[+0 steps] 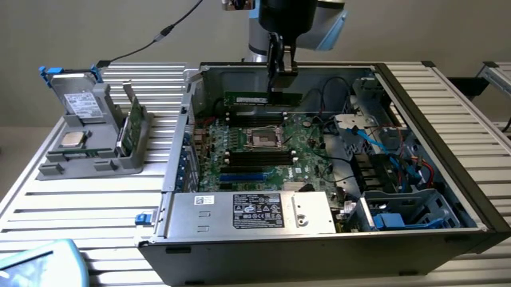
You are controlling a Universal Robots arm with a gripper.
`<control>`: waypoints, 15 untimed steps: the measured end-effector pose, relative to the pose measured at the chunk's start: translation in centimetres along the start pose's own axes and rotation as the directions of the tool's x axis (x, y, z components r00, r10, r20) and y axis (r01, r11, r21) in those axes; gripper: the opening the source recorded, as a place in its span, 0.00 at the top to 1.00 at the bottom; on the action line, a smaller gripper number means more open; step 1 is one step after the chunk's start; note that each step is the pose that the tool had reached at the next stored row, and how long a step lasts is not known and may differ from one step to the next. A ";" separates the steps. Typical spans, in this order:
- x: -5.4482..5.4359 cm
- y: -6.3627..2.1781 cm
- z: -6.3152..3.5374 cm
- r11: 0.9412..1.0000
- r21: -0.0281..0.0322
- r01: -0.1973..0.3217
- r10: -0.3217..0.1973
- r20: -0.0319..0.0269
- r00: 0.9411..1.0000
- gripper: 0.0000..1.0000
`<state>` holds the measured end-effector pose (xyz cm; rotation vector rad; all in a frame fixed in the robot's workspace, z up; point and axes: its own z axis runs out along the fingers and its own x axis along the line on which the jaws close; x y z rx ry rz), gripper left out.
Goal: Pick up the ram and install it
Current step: 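Insert the ram into the slot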
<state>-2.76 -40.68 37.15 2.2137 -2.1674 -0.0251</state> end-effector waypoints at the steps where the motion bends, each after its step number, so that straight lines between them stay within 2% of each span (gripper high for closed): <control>1: 0.0 0.00 0.00 1.000 0.000 0.000 0.000 0.000 1.000 0.86; 3: 0.0 0.00 0.03 1.000 0.000 0.000 0.000 0.000 1.000 0.86; 7: 0.0 -0.01 0.72 1.000 0.001 0.001 -0.001 0.000 1.000 0.86; 11: -0.1 -0.03 1.62 1.000 0.002 0.003 -0.003 0.005 1.000 0.86; 15: -0.1 -0.05 2.35 1.000 0.002 0.003 -0.003 0.005 1.000 0.86</control>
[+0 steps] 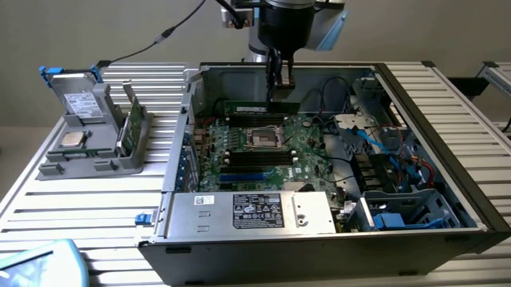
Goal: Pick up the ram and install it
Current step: 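Insert the ram into the slot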
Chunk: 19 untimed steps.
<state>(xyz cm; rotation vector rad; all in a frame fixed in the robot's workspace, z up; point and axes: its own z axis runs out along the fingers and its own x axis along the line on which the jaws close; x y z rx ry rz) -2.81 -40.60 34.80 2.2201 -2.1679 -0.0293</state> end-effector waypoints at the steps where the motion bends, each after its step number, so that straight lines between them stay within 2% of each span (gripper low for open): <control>1: 0.0 -0.01 0.19 1.000 0.000 0.000 0.000 0.000 1.000 0.86; 10: -0.4 -0.25 1.81 0.998 0.001 0.065 -0.065 -0.003 0.998 0.86; 11: -0.4 -0.45 1.98 0.998 0.001 0.068 -0.068 -0.004 0.998 0.86; 16: -0.3 -2.48 2.80 0.998 0.001 0.068 -0.068 -0.004 0.998 0.86; 19: -0.3 -2.52 3.35 0.998 0.001 0.067 -0.067 -0.004 0.998 0.86</control>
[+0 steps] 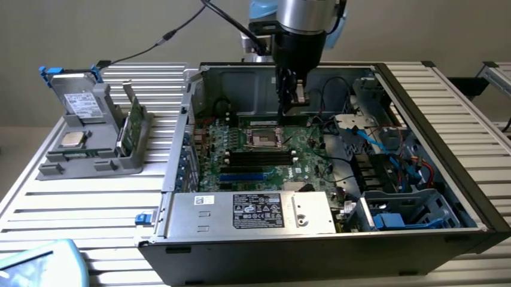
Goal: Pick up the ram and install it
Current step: 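Insert the ram into the slot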
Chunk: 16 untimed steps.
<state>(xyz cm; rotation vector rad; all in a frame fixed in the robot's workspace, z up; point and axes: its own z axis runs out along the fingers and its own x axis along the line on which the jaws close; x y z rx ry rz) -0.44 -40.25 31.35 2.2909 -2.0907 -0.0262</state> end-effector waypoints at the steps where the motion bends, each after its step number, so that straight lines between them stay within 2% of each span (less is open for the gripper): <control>1: 0.0 0.06 0.20 1.000 0.000 -0.001 0.001 0.000 1.000 0.86; 12: -0.2 1.42 2.25 0.999 -0.001 -0.035 0.035 -0.001 0.999 0.86; 16: -0.2 1.45 2.98 0.999 -0.001 -0.039 0.039 -0.001 0.999 0.86</control>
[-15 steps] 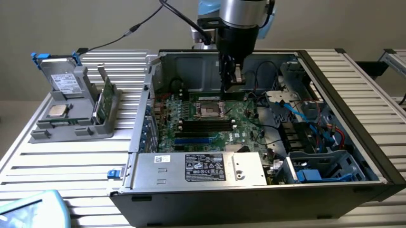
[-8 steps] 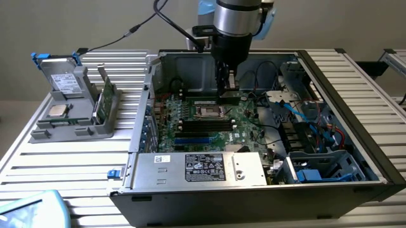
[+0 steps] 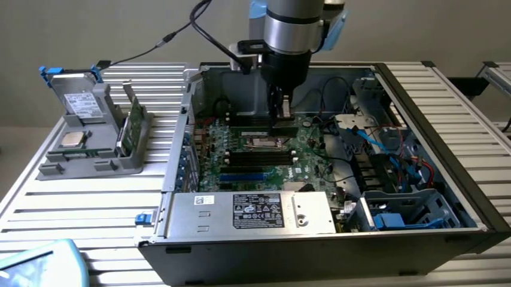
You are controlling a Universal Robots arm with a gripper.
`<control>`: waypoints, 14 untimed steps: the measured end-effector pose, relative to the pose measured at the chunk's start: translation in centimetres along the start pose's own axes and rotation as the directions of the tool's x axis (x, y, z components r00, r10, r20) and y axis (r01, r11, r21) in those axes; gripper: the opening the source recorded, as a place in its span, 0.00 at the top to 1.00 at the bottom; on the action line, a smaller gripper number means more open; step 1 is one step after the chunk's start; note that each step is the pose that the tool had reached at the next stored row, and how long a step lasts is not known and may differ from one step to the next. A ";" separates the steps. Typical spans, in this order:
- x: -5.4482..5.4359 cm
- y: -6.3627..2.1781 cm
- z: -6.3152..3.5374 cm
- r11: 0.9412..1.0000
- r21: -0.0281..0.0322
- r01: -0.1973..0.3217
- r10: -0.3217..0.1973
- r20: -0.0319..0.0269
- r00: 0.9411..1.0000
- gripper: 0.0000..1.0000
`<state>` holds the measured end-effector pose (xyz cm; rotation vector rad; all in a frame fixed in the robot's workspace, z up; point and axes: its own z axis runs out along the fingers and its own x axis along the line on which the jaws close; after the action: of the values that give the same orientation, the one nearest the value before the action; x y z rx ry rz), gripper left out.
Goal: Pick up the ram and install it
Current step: 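Insert the ram into the slot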
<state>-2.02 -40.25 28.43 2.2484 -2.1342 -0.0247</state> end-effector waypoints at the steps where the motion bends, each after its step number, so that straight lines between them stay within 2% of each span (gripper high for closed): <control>1: 0.0 -0.01 0.17 1.000 0.000 -0.001 0.001 0.000 1.000 0.86; 14: -0.1 0.05 2.54 1.000 0.000 -0.007 0.007 -0.001 1.000 0.86</control>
<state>-2.17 -40.25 25.89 2.2404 -2.1411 -0.0233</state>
